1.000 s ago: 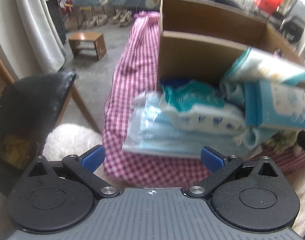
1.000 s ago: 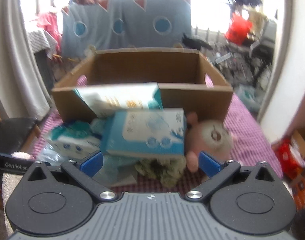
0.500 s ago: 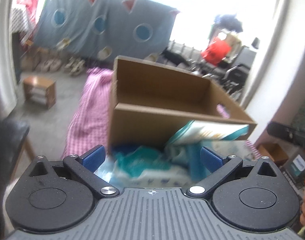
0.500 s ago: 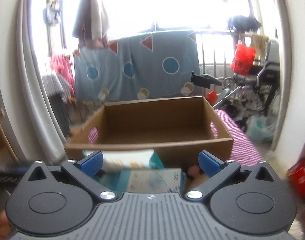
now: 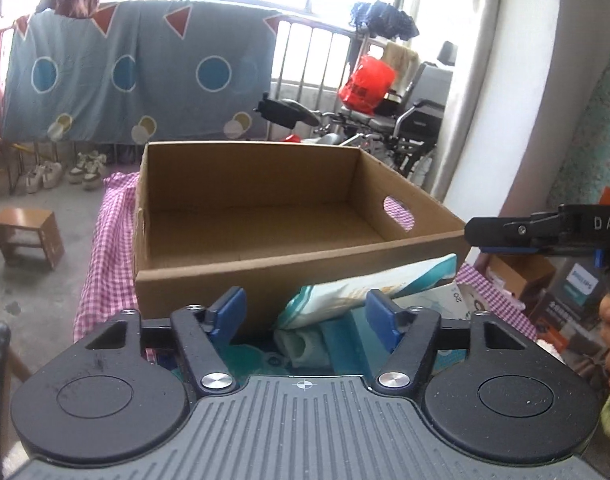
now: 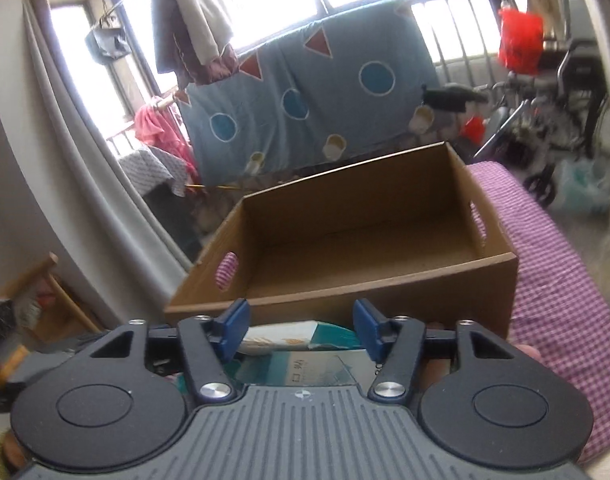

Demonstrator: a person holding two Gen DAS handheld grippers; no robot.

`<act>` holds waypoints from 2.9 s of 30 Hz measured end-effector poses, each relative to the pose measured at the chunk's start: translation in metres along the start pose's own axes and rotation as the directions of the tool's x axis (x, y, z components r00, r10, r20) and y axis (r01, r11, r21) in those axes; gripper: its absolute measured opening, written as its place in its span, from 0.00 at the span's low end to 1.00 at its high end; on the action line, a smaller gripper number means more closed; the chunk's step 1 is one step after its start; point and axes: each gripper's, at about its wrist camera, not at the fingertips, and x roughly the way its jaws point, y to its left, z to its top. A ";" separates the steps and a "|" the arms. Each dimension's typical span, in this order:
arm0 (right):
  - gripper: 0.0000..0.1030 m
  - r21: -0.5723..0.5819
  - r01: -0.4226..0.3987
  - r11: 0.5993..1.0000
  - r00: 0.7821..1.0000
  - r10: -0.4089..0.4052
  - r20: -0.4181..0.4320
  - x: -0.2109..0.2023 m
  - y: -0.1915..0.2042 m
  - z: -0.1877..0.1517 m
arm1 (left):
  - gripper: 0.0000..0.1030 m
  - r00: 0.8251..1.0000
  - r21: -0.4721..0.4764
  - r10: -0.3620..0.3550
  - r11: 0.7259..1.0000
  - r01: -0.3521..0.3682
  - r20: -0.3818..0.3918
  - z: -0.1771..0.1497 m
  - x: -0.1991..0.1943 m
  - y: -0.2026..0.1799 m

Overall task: Organize soft objects
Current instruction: 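Grasp the white-and-teal cotton swab pack with both grippers, then lift the swab pack into the cardboard box and open both grippers, then withdraw both grippers from the box toward the remaining items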

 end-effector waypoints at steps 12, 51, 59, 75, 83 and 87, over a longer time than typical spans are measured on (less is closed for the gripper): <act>0.46 -0.499 -0.036 0.866 0.988 -0.042 -0.146 0.024 0.040 -0.004 | 0.42 0.994 0.282 0.008 0.959 0.023 -0.108 -0.001 0.026 -0.024; 0.15 -0.711 -0.081 0.698 0.991 0.130 0.015 0.069 0.083 0.103 | 0.17 0.987 0.306 0.148 0.938 -0.161 0.066 0.124 0.031 0.008; 0.15 -0.369 -0.264 0.891 0.933 0.140 -0.332 0.211 0.017 0.152 | 0.28 0.953 0.183 0.206 0.969 -0.167 -0.222 0.139 0.147 0.069; 0.24 -0.087 0.034 0.996 0.785 -0.081 -0.614 0.331 -0.065 0.146 | 0.89 0.967 -0.015 0.238 0.971 -0.240 -0.090 0.135 0.058 0.098; 0.61 -0.396 0.001 0.918 0.647 -0.303 -0.700 0.363 -0.011 0.089 | 0.98 0.981 -0.147 0.192 0.970 -0.192 -0.016 0.105 0.007 0.097; 0.60 -0.497 -0.025 0.867 0.647 -0.365 -0.669 0.371 0.019 0.075 | 0.98 0.977 -0.171 0.214 0.962 -0.214 -0.022 0.091 0.001 0.097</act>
